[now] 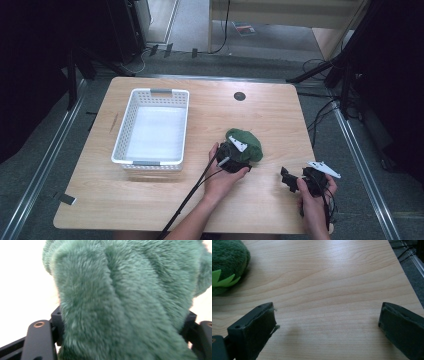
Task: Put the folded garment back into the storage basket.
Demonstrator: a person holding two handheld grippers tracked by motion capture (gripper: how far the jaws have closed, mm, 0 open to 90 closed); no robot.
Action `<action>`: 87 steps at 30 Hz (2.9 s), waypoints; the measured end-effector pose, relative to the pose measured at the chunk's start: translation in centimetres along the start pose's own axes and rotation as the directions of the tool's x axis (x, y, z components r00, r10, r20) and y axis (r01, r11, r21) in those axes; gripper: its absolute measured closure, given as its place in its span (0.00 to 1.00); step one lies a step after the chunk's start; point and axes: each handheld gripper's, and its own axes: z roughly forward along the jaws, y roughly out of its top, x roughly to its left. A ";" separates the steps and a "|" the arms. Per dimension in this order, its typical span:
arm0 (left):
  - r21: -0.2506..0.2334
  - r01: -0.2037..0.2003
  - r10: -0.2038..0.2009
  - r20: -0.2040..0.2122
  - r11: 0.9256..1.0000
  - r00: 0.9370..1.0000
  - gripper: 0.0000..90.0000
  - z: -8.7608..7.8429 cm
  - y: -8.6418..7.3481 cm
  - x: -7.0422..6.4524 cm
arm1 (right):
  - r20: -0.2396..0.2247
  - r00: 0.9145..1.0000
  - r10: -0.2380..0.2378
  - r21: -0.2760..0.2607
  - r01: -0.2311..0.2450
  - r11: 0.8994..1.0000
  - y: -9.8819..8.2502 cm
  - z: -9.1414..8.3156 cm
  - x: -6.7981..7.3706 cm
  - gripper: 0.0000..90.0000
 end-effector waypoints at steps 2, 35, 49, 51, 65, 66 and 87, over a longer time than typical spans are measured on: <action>-0.012 0.000 0.000 0.013 1.000 1.000 0.29 -0.3 0.1 0.0 | -0.002 1.000 0.001 0.000 -0.001 1.000 0.0 0.0 0.0 0.01; -0.229 0.105 -0.101 0.029 0.968 0.994 0.30 -9.7 3.7 6.2 | 0.003 1.000 -0.003 -0.003 0.003 1.000 0.0 0.1 0.0 0.01; -0.280 0.171 -0.186 -0.025 0.945 0.982 0.30 -12.6 3.4 11.4 | 0.000 1.000 -0.023 -0.035 0.023 0.999 0.0 -0.1 0.2 0.02; -0.286 0.182 -0.201 -0.035 0.941 0.979 0.30 -12.9 3.2 12.3 | -0.004 0.999 -0.033 -0.053 0.032 0.998 0.0 -0.2 0.3 0.02; -0.301 0.252 -0.298 -0.117 0.920 0.947 0.30 -14.6 1.6 17.9 | -0.002 0.998 -0.065 -0.120 0.065 0.991 -0.2 -0.6 0.7 0.05; -0.296 0.257 -0.305 -0.128 0.920 0.944 0.30 -14.5 1.4 18.4 | -0.003 0.998 -0.070 -0.128 0.069 0.989 -0.2 -0.6 0.7 0.06; -0.151 0.313 -0.344 -0.270 0.938 0.899 0.30 -10.3 0.1 23.7 | -0.015 0.994 -0.109 -0.181 0.105 0.978 -0.4 -0.9 1.4 0.07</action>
